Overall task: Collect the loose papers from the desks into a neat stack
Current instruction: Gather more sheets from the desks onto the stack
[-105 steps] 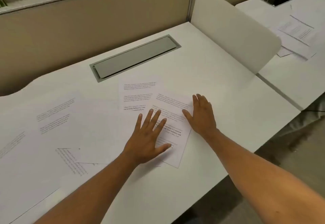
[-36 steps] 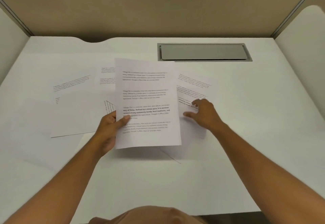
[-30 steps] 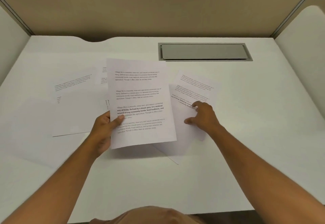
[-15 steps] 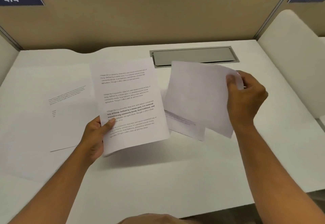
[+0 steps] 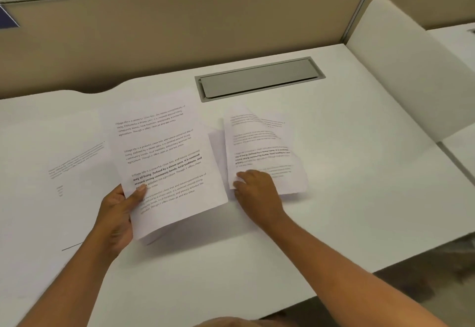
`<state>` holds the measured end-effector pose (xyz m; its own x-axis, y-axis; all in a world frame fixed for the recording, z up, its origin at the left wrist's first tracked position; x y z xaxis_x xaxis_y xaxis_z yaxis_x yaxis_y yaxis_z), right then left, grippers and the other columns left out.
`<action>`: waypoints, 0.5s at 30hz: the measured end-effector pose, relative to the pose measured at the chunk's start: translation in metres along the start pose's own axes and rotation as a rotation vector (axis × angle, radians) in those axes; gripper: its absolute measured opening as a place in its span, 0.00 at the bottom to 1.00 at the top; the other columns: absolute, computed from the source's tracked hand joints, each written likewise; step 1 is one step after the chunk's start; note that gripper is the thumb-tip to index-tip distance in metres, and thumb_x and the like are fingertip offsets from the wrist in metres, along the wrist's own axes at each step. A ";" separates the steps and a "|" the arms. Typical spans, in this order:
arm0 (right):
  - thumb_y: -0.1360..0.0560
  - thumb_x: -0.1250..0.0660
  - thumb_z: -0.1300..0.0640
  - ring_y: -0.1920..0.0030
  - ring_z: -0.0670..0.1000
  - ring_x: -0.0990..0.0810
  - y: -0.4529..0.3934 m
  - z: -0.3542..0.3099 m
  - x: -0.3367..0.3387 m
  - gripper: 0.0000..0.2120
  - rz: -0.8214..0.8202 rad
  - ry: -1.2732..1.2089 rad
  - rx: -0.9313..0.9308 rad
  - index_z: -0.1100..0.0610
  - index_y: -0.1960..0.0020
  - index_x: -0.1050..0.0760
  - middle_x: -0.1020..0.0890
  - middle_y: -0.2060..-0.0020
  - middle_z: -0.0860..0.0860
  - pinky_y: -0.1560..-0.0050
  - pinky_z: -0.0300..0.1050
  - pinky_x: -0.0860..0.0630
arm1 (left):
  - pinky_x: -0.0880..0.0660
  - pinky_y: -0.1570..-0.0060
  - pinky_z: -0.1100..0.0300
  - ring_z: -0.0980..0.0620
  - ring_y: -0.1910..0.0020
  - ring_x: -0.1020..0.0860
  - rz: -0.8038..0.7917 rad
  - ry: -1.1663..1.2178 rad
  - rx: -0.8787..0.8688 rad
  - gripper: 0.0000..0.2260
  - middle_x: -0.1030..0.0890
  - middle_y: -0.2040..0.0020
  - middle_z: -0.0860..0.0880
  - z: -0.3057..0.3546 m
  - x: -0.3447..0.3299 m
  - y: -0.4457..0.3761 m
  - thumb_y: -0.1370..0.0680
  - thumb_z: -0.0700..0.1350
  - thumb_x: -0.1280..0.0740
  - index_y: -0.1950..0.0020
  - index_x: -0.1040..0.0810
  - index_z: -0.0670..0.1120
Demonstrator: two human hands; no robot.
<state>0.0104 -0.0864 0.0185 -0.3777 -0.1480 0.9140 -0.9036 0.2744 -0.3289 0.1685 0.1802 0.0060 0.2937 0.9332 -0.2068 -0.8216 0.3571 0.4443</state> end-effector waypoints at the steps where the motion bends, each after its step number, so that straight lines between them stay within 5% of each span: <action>1: 0.34 0.23 0.62 0.60 0.58 0.19 0.002 -0.003 -0.014 0.08 -0.069 0.007 -0.027 0.55 0.66 0.21 0.17 0.62 0.51 0.61 0.48 0.29 | 0.13 0.53 0.58 0.48 0.40 0.12 -0.001 -0.001 0.001 0.17 0.11 0.37 0.50 0.001 0.002 -0.001 0.16 0.39 0.32 0.26 0.19 0.45; 5: 0.31 0.32 0.62 0.67 0.58 0.24 0.006 -0.019 -0.017 0.11 -0.083 -0.009 -0.058 0.56 0.71 0.28 0.24 0.70 0.52 0.64 0.46 0.39 | 0.13 0.52 0.58 0.46 0.38 0.13 -0.011 0.002 0.007 0.18 0.12 0.35 0.48 0.002 0.004 -0.007 0.15 0.38 0.32 0.25 0.20 0.45; 9: 0.21 0.41 0.45 0.65 0.57 0.23 0.002 -0.019 0.002 0.22 -0.053 -0.042 -0.124 0.56 0.68 0.24 0.22 0.69 0.51 0.61 0.50 0.31 | 0.13 0.54 0.59 0.49 0.42 0.11 -0.033 0.001 0.003 0.16 0.10 0.38 0.50 0.005 0.000 -0.010 0.15 0.38 0.33 0.27 0.18 0.46; 12: 0.17 0.37 0.42 0.49 0.57 0.19 -0.005 0.036 0.013 0.20 0.037 -0.073 -0.376 0.55 0.54 0.15 0.14 0.53 0.52 0.48 0.54 0.23 | 0.13 0.51 0.58 0.50 0.42 0.11 -0.054 -0.004 0.002 0.16 0.10 0.37 0.51 0.006 -0.005 -0.014 0.15 0.37 0.33 0.29 0.18 0.47; 15: 0.20 0.29 0.47 0.30 0.64 0.28 -0.009 0.109 0.020 0.23 -0.006 -0.048 -0.725 0.60 0.30 0.23 0.24 0.30 0.59 0.33 0.60 0.26 | 0.13 0.51 0.57 0.48 0.41 0.12 -0.056 -0.003 0.005 0.16 0.11 0.37 0.50 0.004 -0.007 -0.018 0.15 0.37 0.33 0.28 0.18 0.47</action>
<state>-0.0113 -0.1956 0.0136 -0.3960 -0.1883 0.8987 -0.5511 0.8317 -0.0685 0.1830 0.1675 0.0033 0.3401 0.9121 -0.2291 -0.8016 0.4085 0.4364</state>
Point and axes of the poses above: each hand's wrist, its own y-axis away from the middle knuckle, its own x-axis out of the back of the hand, z = x × y, the point moved 9 cm from there along -y, towards the middle knuckle
